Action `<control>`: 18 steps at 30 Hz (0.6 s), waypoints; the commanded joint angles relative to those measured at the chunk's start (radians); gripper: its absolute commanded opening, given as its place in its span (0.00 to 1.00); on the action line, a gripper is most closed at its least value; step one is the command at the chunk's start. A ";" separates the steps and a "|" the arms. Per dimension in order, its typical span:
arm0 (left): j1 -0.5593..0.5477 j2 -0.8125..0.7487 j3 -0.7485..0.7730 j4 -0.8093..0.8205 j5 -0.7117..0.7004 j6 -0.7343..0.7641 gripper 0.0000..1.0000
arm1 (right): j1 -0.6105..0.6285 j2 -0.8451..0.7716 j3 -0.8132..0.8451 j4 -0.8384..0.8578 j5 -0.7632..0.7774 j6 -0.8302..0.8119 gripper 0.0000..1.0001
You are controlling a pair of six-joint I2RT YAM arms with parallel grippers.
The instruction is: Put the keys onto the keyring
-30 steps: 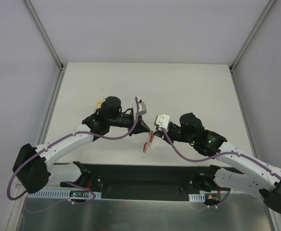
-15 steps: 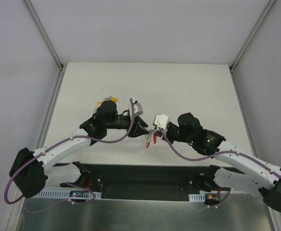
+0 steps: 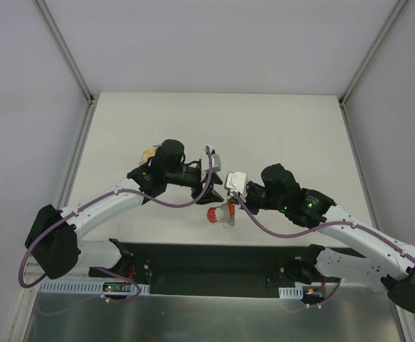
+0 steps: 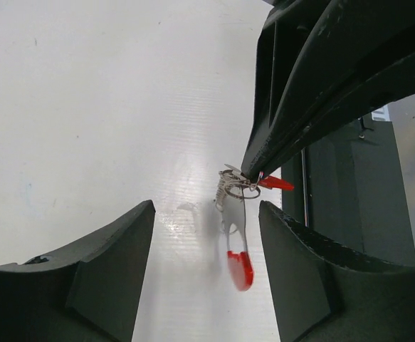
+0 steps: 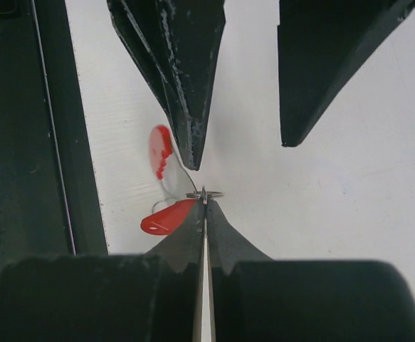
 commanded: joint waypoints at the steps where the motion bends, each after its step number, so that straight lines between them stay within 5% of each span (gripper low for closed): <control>1: 0.003 0.040 0.062 -0.038 0.125 0.137 0.60 | 0.004 -0.001 0.052 -0.002 -0.041 -0.024 0.01; 18: 0.002 0.198 0.172 -0.101 0.355 0.255 0.62 | 0.005 0.015 0.095 -0.051 -0.057 -0.033 0.01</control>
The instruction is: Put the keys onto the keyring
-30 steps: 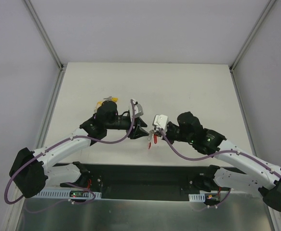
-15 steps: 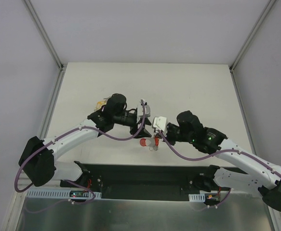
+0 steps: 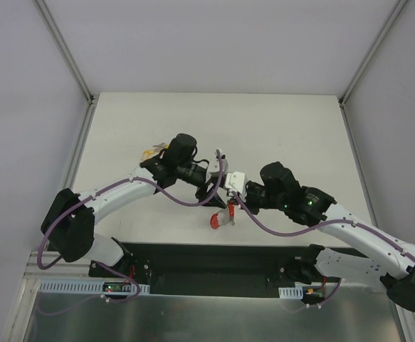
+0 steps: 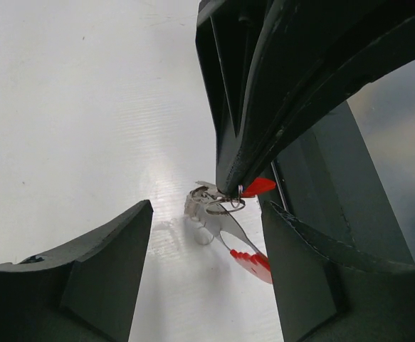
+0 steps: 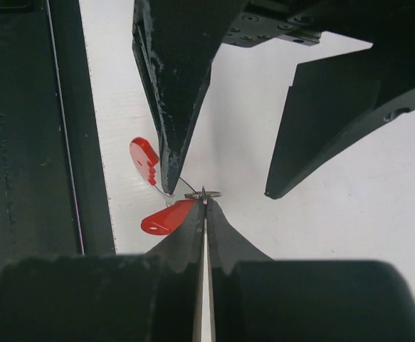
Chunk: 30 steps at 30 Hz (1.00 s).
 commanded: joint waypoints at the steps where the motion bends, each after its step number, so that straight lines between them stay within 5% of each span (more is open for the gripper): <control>1: 0.004 0.033 0.057 0.004 0.116 0.062 0.62 | 0.004 -0.005 0.059 0.000 -0.030 -0.014 0.01; 15: 0.003 0.040 0.060 -0.068 0.147 0.086 0.45 | 0.005 -0.012 0.059 -0.011 0.014 -0.008 0.01; 23: 0.002 0.019 0.058 -0.070 0.158 0.085 0.28 | 0.004 -0.018 0.045 -0.014 0.022 0.004 0.01; 28: 0.002 0.007 0.052 -0.071 0.150 0.080 0.25 | 0.005 -0.024 0.039 -0.014 0.025 0.009 0.01; 30: 0.003 0.007 0.051 -0.071 0.141 0.080 0.32 | 0.007 -0.022 0.038 -0.014 0.014 0.009 0.01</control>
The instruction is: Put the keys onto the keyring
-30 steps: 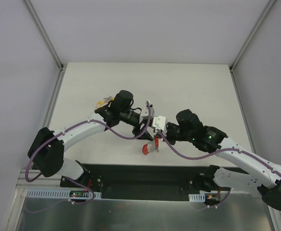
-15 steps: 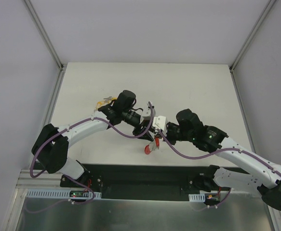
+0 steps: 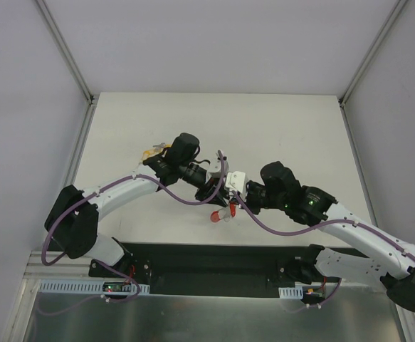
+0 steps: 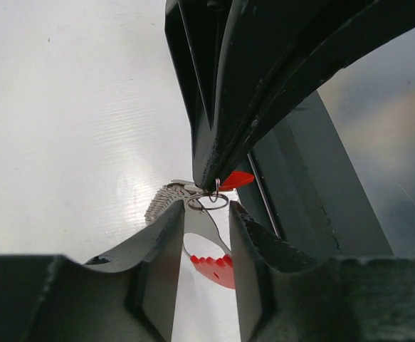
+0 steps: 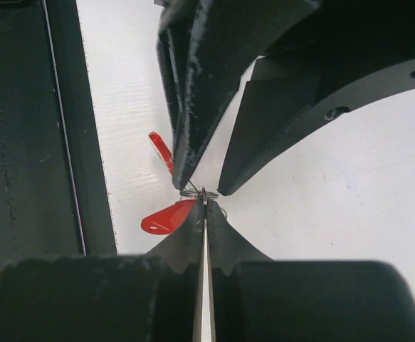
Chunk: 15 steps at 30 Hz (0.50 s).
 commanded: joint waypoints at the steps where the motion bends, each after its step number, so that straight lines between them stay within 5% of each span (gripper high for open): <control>1: 0.002 -0.045 0.004 -0.004 0.021 0.031 0.36 | 0.005 -0.022 0.021 0.021 -0.018 0.006 0.01; 10: 0.012 -0.065 0.009 -0.004 -0.007 0.055 0.71 | 0.005 0.002 0.061 -0.013 -0.080 -0.017 0.01; 15: 0.013 -0.058 0.015 -0.004 0.039 0.042 0.75 | 0.005 0.018 0.086 -0.002 -0.095 -0.030 0.01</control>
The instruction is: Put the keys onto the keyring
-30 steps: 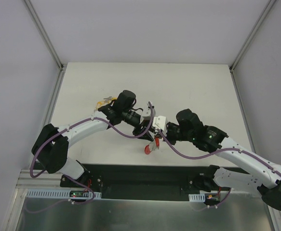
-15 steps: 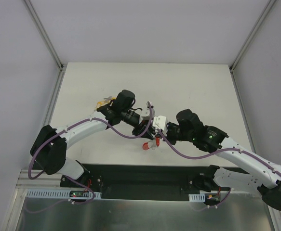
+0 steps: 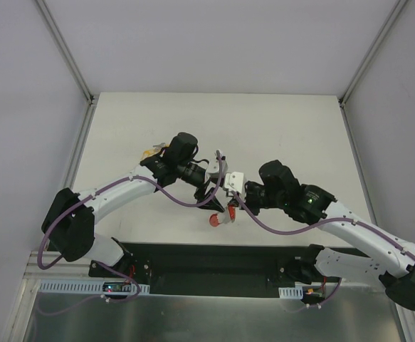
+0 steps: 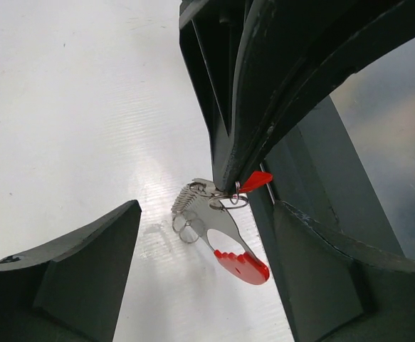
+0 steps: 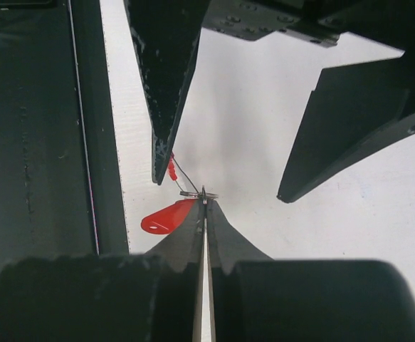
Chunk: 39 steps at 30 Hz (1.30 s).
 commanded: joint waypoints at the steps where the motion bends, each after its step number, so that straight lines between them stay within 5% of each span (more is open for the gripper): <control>1: 0.011 -0.027 0.012 0.004 0.070 0.018 0.76 | 0.005 0.011 0.077 0.027 -0.048 -0.029 0.01; 12: 0.011 -0.060 -0.025 -0.001 0.121 0.000 0.71 | 0.005 0.080 0.140 0.044 -0.081 -0.068 0.01; 20: 0.011 -0.074 -0.049 -0.003 0.138 -0.017 0.45 | 0.004 0.080 0.133 0.048 -0.048 -0.065 0.01; 39: 0.011 -0.090 -0.055 -0.003 0.009 -0.049 0.13 | 0.002 0.026 0.083 0.011 0.025 -0.037 0.01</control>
